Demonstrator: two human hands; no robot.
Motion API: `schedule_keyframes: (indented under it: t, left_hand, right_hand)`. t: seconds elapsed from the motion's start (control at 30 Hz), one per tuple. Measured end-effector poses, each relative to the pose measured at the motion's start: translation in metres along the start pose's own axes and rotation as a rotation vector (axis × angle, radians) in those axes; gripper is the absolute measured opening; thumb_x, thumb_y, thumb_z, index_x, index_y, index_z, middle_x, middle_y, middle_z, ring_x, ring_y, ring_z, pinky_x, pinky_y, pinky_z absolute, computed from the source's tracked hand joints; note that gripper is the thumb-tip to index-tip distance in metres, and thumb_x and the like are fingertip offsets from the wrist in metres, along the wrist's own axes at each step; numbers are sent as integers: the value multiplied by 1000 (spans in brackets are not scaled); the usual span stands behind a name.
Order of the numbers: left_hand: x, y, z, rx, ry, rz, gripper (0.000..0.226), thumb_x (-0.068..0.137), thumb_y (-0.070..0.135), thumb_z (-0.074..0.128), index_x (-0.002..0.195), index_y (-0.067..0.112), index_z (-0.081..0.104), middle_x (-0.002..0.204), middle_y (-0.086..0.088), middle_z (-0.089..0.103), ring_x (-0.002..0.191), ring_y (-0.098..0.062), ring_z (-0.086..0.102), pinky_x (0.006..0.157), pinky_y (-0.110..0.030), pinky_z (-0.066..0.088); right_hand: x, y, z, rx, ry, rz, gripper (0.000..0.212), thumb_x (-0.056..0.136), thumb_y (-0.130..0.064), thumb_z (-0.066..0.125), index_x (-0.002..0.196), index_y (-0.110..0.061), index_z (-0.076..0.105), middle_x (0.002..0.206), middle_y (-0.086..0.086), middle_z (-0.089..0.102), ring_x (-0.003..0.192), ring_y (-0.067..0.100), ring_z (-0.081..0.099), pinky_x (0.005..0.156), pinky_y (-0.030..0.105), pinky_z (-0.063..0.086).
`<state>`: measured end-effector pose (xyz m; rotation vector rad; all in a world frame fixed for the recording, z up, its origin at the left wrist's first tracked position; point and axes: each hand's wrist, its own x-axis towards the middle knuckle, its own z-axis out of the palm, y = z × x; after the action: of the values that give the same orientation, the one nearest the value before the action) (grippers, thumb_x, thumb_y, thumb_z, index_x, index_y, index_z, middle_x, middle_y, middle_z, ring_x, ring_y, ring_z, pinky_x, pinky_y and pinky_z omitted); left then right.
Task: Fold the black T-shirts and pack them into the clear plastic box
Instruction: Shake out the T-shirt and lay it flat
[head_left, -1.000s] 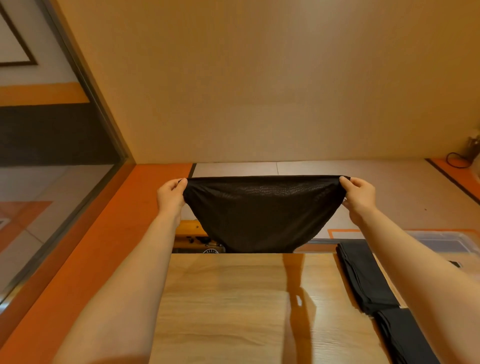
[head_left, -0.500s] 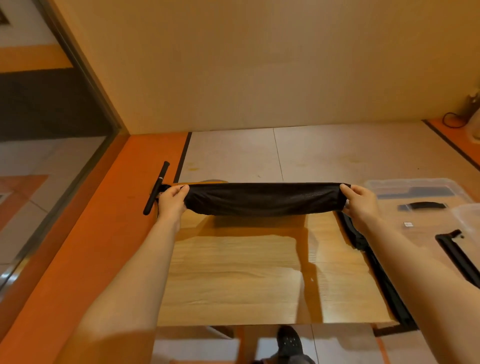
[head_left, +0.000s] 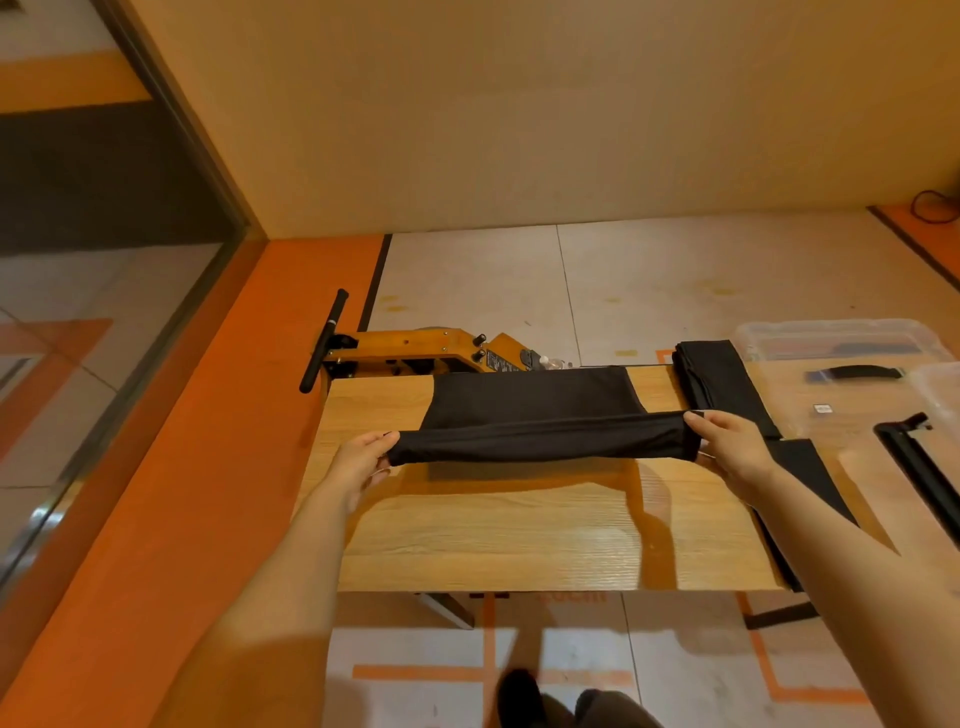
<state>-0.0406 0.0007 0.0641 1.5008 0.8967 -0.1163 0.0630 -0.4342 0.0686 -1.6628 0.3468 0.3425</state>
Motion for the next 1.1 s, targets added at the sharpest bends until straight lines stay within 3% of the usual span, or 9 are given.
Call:
schedule_keyframes:
  t: [0.13, 0.33, 0.47, 0.6, 0.77, 0.87, 0.97, 1.1]
  left_hand:
    - [-4, -13, 1, 37, 4, -34, 31, 96, 20, 59, 125, 8, 60, 112, -8, 64, 98, -17, 59, 84, -31, 48]
    - [-17, -23, 4, 27, 30, -37, 28, 96, 16, 57, 122, 5, 58, 103, -6, 64, 90, -14, 61, 81, -28, 50]
    - [-26, -40, 0, 48, 24, -90, 30, 95, 15, 59, 123, 3, 59, 115, -14, 64, 96, -18, 61, 90, -32, 51]
    - [-38, -59, -3, 67, 0, -161, 29, 95, 15, 59, 122, 5, 60, 105, -10, 65, 84, -13, 62, 82, -28, 52]
    - [-42, -87, -7, 51, 3, -248, 29, 95, 17, 60, 122, 7, 61, 111, -11, 67, 86, -14, 64, 77, -27, 52]
    - [-42, -97, -5, 45, -28, -281, 28, 94, 16, 60, 120, 5, 61, 115, -14, 67, 91, -17, 64, 89, -33, 49]
    - [-41, -95, 0, 57, -28, -268, 23, 95, 15, 59, 116, 6, 62, 104, -12, 69, 89, -18, 65, 89, -34, 49]
    - [-29, -80, 8, 48, 22, -175, 17, 96, 11, 57, 110, 3, 63, 98, -14, 69, 88, -22, 66, 85, -32, 52]
  right_hand:
    - [-2, 9, -2, 1, -29, 26, 19, 100, -14, 52, 107, -3, 65, 104, 16, 66, 98, 28, 65, 74, 32, 52]
    - [-7, 26, -7, -38, -52, 49, 19, 100, -15, 53, 101, -2, 66, 101, 17, 67, 94, 27, 66, 73, 31, 52]
    - [-12, 38, -15, -68, -83, 79, 18, 100, -14, 53, 100, -2, 66, 102, 18, 67, 93, 26, 66, 70, 30, 52]
    - [-19, 54, -25, -119, -188, 183, 20, 100, -15, 52, 95, -3, 67, 99, 17, 68, 94, 28, 64, 72, 33, 52]
    - [-16, 81, -36, -248, -300, 361, 28, 97, -18, 58, 105, 7, 66, 106, 25, 68, 96, 33, 64, 73, 34, 54]
    - [-15, 87, -35, -288, -300, 421, 24, 96, -14, 59, 103, 8, 65, 99, 26, 67, 85, 32, 64, 67, 32, 54]
    - [-13, 84, -30, -289, -278, 412, 20, 97, -13, 57, 96, 5, 64, 91, 23, 65, 77, 27, 63, 60, 30, 52]
    - [2, 76, -21, -252, -167, 291, 22, 99, -16, 55, 88, 2, 61, 97, 22, 63, 92, 33, 61, 71, 34, 53]
